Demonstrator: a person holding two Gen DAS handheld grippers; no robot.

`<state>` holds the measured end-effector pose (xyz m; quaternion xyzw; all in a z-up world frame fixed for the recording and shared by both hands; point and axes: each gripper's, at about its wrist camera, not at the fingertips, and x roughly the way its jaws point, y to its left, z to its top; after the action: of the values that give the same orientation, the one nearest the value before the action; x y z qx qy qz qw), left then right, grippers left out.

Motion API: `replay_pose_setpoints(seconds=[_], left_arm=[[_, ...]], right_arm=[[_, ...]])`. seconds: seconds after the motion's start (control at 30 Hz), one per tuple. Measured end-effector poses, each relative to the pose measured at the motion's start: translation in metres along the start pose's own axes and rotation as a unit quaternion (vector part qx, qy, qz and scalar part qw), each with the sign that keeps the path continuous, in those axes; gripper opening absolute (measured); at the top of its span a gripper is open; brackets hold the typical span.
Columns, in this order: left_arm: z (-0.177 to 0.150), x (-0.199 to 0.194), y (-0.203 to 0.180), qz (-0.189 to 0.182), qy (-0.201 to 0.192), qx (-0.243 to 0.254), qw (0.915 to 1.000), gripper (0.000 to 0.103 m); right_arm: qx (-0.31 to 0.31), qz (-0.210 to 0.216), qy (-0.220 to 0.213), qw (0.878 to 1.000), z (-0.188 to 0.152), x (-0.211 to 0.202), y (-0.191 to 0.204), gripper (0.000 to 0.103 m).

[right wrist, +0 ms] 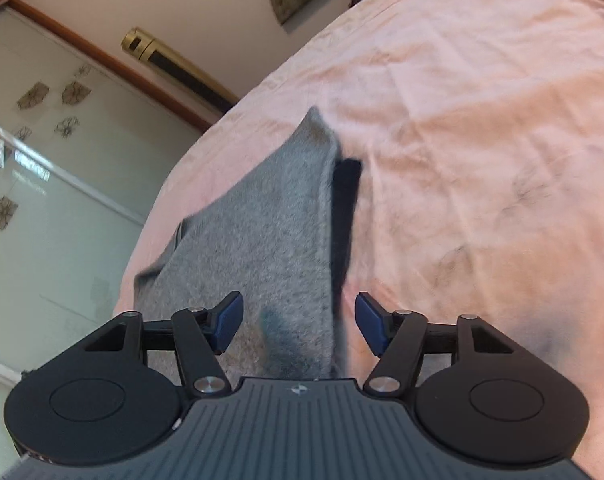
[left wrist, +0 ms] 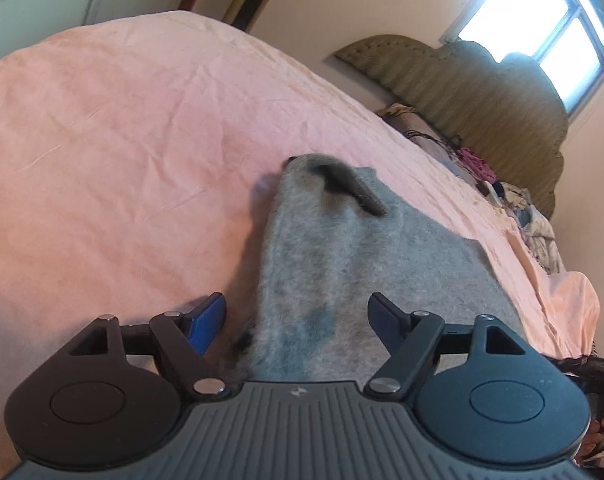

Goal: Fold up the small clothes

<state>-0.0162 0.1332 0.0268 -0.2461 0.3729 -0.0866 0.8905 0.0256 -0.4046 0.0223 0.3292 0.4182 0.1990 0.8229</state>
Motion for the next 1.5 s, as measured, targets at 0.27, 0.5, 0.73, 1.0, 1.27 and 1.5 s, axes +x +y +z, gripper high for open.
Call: replay_pose_setpoints(seconds=[0.27, 0.5, 0.73, 1.0, 1.27, 1.5], left_arm=[[0.006, -0.003, -0.014, -0.013, 0.026, 0.054, 0.9981, 0.005], [-0.001, -0.032, 0.012, -0.003, 0.040, 0.104, 0.9938, 0.004], [0.000, -0.027, 0.028, -0.029, 0.049, 0.047, 0.9972, 0.018], [-0.005, -0.015, 0.020, -0.080, 0.045, 0.008, 0.9957, 0.068], [0.003, -0.009, 0.011, -0.078, 0.061, 0.051, 0.9937, 0.007], [0.006, -0.052, 0.019, -0.096, 0.058, 0.144, 0.9832, 0.003]], right_arm=[[-0.055, 0.012, -0.005, 0.998, -0.005, -0.020, 0.026, 0.013], [-0.104, 0.001, 0.016, 0.994, -0.033, -0.064, 0.032, 0.012], [-0.065, -0.002, 0.014, 0.998, -0.046, -0.068, 0.012, 0.044], [-0.063, 0.023, 0.032, 0.997, -0.025, -0.032, 0.020, 0.050], [-0.078, 0.039, 0.062, 0.994, -0.025, -0.005, 0.030, 0.013], [-0.108, 0.041, 0.076, 0.990, -0.039, -0.047, 0.022, 0.012]])
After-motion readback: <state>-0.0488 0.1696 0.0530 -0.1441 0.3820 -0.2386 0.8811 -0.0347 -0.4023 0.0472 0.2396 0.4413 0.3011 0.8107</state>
